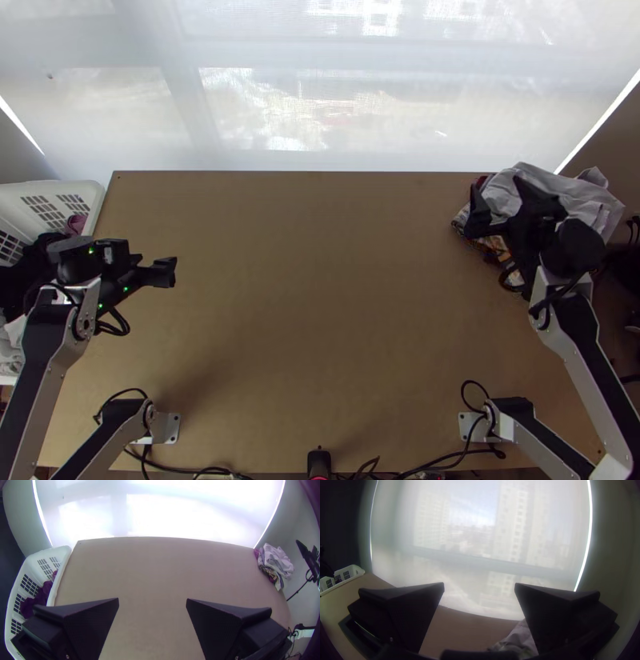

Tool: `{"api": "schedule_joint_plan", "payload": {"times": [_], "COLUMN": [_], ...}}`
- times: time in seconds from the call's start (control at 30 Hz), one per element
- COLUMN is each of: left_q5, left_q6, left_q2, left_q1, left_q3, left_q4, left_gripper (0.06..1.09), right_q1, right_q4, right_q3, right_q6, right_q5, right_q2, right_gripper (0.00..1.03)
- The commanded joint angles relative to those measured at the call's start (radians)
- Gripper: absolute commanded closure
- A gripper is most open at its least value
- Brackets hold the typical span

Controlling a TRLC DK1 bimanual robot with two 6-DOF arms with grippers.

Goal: Fold the t-shirt

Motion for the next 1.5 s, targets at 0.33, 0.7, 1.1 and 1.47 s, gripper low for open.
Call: {"api": "schedule_joint_plan", "payload": {"times": [0.33, 0.7, 1.1, 1.47], "left_q5": [-0.078, -0.106, -0.107, -0.109], "left_q6": [0.073, 0.087, -0.063, -0.103], "left_q2": [-0.487, -0.912, -0.908, -0.906], "left_q1": [-0.080, -0.057, -0.073, -0.080], "left_q3": [-0.432, -0.727, -0.761, -0.797], "left_q4": [0.248, 0.407, 0.410, 0.378], "left_gripper": [0.10, 0.10, 0.10, 0.10], "right_q1": [0.237, 0.284, 0.416, 0.415], "right_q4": [-0.017, -0.141, -0.397, -0.422], "right_q3": [-0.586, -0.737, -0.735, -0.738], "right_q6": [-0.015, -0.010, 0.065, 0.070], "right_q5": [0.084, 0.118, 0.115, 0.116], "right_q2": [-0.820, -1.030, -1.030, -1.027], "right_gripper": [0.05, 0.05, 0.05, 0.05]}}
